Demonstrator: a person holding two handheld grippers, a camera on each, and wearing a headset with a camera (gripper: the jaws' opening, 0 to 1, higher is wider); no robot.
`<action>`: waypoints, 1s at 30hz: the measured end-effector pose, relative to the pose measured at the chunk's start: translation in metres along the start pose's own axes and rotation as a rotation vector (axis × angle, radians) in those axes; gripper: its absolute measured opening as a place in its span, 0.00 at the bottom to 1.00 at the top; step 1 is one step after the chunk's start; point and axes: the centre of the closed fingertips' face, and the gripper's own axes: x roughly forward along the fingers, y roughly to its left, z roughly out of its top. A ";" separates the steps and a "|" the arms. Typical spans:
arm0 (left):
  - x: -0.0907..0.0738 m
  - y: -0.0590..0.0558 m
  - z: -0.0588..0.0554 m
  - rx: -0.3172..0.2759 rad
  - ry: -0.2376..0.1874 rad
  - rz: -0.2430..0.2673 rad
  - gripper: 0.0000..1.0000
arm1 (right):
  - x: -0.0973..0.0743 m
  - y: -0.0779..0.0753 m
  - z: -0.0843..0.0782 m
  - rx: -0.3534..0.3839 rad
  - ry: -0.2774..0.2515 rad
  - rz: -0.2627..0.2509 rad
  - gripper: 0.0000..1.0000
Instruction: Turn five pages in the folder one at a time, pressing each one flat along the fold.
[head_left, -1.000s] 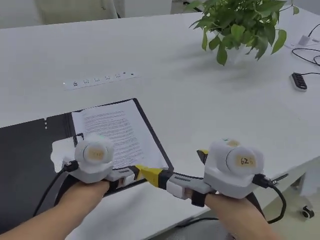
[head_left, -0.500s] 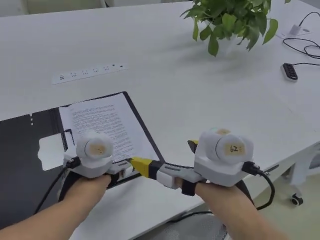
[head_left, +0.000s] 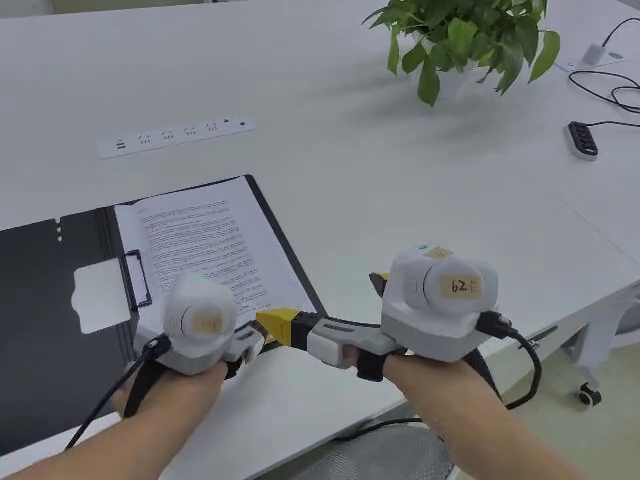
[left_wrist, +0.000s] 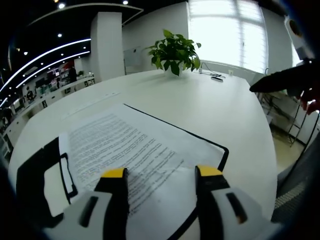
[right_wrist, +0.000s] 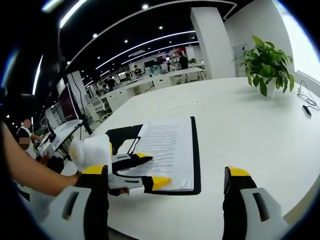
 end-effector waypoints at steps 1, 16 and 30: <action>0.000 0.000 0.000 0.002 -0.003 -0.002 0.49 | 0.001 0.000 0.000 -0.001 0.002 0.001 0.95; -0.003 0.009 -0.002 -0.014 -0.025 -0.011 0.22 | 0.020 0.002 -0.008 -0.022 0.043 0.010 0.89; -0.002 0.016 -0.002 -0.040 -0.007 0.002 0.04 | 0.048 0.006 -0.039 -0.010 0.113 0.020 0.64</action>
